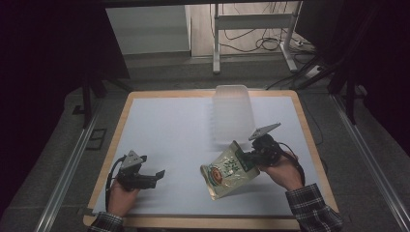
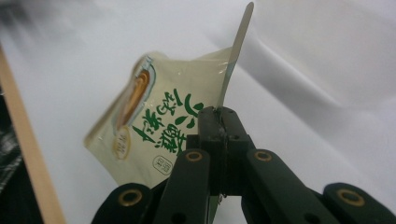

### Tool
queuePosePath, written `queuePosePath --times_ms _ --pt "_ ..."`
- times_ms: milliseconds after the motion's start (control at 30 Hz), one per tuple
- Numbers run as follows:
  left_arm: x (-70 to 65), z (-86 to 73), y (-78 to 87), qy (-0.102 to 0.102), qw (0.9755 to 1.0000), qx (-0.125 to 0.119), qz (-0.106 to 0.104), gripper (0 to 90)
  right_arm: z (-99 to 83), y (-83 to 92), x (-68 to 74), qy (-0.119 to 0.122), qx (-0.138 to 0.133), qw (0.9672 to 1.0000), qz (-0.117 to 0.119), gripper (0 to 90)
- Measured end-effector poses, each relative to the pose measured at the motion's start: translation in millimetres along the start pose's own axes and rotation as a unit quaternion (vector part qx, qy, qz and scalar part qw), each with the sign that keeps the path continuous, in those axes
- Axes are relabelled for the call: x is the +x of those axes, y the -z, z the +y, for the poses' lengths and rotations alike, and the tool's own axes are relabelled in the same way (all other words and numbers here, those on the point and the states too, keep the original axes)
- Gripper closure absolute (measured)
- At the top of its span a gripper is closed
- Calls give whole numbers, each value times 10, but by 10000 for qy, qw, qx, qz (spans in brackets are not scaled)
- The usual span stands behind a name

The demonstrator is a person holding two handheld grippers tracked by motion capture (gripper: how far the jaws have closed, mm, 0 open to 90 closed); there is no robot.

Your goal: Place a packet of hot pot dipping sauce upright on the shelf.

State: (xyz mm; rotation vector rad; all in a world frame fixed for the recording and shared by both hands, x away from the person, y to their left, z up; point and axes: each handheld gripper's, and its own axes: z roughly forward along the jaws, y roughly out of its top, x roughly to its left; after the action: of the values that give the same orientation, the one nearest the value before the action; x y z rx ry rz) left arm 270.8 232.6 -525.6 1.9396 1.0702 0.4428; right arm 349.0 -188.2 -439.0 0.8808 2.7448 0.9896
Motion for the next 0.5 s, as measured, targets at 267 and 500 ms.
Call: queuePosePath --times_ms 267,500 --pt "21 -4 18 40 10000 -60 21 65 228 104 124 254 -166 9995 104 892" --pt "18 -8 27 18 9997 -196 -130 55 422 179 219 493 -179 9985 166 893"
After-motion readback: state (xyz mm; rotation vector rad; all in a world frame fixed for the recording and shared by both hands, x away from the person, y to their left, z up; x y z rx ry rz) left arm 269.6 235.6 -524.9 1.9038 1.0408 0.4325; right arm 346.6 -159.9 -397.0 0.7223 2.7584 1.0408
